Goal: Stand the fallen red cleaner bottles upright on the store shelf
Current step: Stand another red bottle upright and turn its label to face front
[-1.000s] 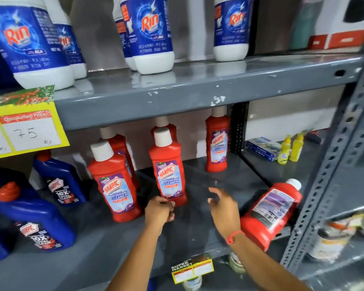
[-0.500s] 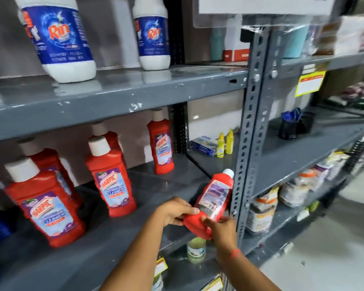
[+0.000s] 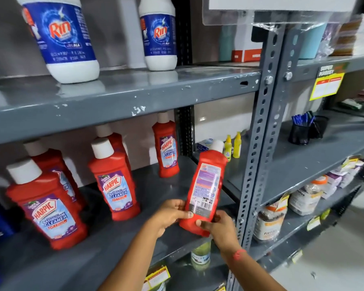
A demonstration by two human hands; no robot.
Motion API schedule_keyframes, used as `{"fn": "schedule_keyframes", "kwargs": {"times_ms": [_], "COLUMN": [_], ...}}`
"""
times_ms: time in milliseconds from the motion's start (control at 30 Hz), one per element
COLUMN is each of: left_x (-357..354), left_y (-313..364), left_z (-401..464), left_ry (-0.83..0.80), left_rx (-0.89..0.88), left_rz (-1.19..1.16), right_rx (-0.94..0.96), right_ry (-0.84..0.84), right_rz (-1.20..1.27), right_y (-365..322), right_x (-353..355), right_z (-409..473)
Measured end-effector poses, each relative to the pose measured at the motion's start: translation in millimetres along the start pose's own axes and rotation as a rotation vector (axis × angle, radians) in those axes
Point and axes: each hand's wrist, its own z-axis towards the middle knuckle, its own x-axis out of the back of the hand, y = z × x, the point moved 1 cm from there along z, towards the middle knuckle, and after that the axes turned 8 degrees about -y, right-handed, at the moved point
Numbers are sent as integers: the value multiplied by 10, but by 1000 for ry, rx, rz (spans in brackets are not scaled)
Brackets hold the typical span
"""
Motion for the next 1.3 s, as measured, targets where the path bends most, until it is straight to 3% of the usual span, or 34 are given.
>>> {"fn": "schedule_keyframes", "kwargs": {"times_ms": [200,433,533,900,967,1100,1300], "left_x": [182,234,270,389,400,420,492], "left_y": [-101,-196,-181,-206,-199,-179,-87], "left_z": [102,298,374,328,311,271,280], "left_ry": [273,611,669,577,544,454,368], "left_rx": [-192,-181,-199,-234,-211,-172,-160], "left_rz": [-68,72,102,-53,-118,-153,-124], "right_rx": [223,241,286,346,355,330,283], "right_ry": [-41,-115,-91,-8,-40,-275,-274], "right_rz": [-296,-489,-519,-395,-469,-467,-386], "right_y": [-204,-291,-328,-273,-283,-276,-348], "right_x": [-143,-330,-384,-426,-457,-570,-515], "right_z": [373,828,944,1021,1013,984,1039]}}
